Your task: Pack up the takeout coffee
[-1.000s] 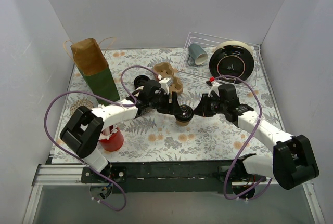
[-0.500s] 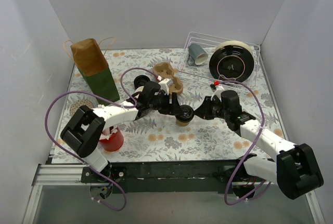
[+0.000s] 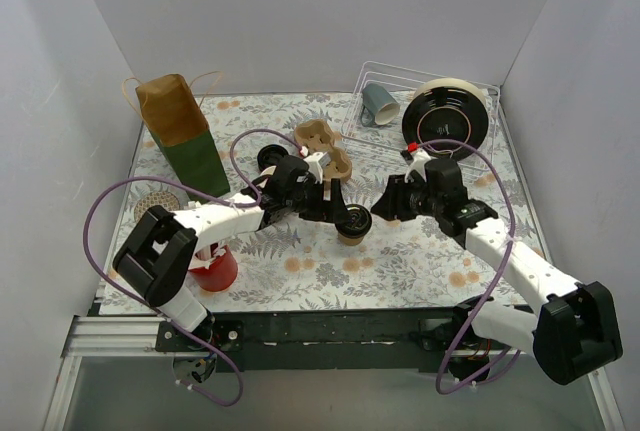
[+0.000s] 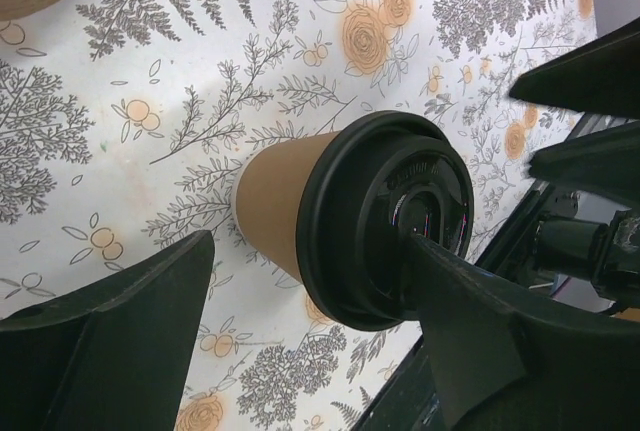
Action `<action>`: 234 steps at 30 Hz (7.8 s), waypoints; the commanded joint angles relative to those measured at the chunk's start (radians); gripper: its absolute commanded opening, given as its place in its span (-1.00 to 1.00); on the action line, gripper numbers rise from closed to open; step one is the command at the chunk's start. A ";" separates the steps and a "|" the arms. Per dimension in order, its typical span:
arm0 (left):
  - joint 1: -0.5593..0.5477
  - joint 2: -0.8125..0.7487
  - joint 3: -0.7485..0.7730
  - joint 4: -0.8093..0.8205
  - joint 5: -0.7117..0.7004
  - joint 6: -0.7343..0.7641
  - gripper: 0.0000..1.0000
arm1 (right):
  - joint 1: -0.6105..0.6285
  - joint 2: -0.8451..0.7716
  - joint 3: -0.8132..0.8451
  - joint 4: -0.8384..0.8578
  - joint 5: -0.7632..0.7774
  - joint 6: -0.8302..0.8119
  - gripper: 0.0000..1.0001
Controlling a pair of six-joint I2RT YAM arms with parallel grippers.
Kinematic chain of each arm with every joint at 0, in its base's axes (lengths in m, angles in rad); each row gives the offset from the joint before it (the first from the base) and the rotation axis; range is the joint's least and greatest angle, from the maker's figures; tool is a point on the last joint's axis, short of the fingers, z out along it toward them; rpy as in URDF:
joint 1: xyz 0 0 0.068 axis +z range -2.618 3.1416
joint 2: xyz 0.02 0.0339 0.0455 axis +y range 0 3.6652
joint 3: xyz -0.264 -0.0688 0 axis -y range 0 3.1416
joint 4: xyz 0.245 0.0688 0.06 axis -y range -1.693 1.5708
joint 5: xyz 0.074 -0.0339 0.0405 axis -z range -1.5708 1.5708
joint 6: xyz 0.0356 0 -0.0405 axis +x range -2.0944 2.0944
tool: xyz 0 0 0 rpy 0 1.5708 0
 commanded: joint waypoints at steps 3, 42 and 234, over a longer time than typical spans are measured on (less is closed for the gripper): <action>-0.005 -0.066 0.107 -0.147 -0.046 0.018 0.69 | 0.002 0.003 0.198 -0.179 -0.008 -0.234 0.15; 0.083 -0.704 -0.083 -0.430 -0.768 0.085 0.96 | 0.363 0.242 0.323 -0.235 0.267 -0.587 0.78; 0.363 -0.755 0.247 -0.437 -0.790 0.474 -1.00 | 0.136 0.837 0.812 -0.006 0.371 -0.339 -0.34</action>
